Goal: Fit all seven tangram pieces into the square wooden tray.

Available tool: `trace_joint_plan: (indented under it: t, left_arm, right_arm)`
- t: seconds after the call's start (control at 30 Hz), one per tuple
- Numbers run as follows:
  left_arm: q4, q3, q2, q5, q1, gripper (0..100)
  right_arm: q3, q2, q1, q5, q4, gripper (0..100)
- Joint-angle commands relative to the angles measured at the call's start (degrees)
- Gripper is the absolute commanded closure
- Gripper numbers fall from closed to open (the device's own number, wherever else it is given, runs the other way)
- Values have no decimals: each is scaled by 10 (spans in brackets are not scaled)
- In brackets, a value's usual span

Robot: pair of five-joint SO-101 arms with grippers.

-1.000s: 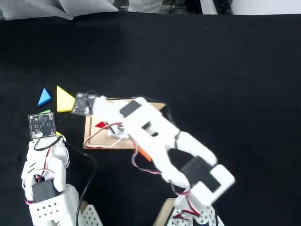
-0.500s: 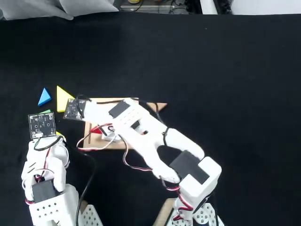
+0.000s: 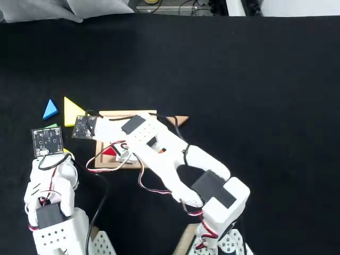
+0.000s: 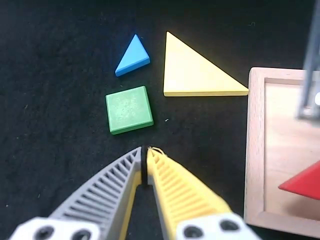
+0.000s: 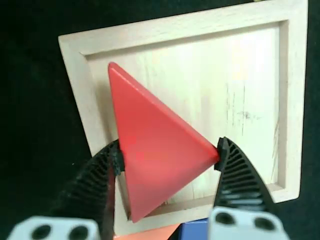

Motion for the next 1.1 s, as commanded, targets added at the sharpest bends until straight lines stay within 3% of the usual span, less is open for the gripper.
trace_joint_plan:
  t: [0.0,0.1,0.43,0.5,0.67,0.77,1.07]
  left_arm:
    - [-12,10,-4,3,-1,970]
    - [-12,10,-4,3,-1,970]
    - [-12,10,-4,3,-1,970]
    - [-12,10,-4,3,-2,970]
    - [-12,10,-4,3,0,970]
    - [-12,10,-4,3,0,970]
    - [-12,10,-4,3,1,970]
  right_arm:
    - [-33,-5,-4,-6,11,734]
    - [-35,-4,-6,-4,26,657]
    - [-44,-14,0,-2,32,653]
    - [-65,-24,19,-2,40,691]
    - [-128,-23,75,-5,25,996]
    - [-131,8,83,-6,0,936]
    - [-175,113,91,-6,-19,986]
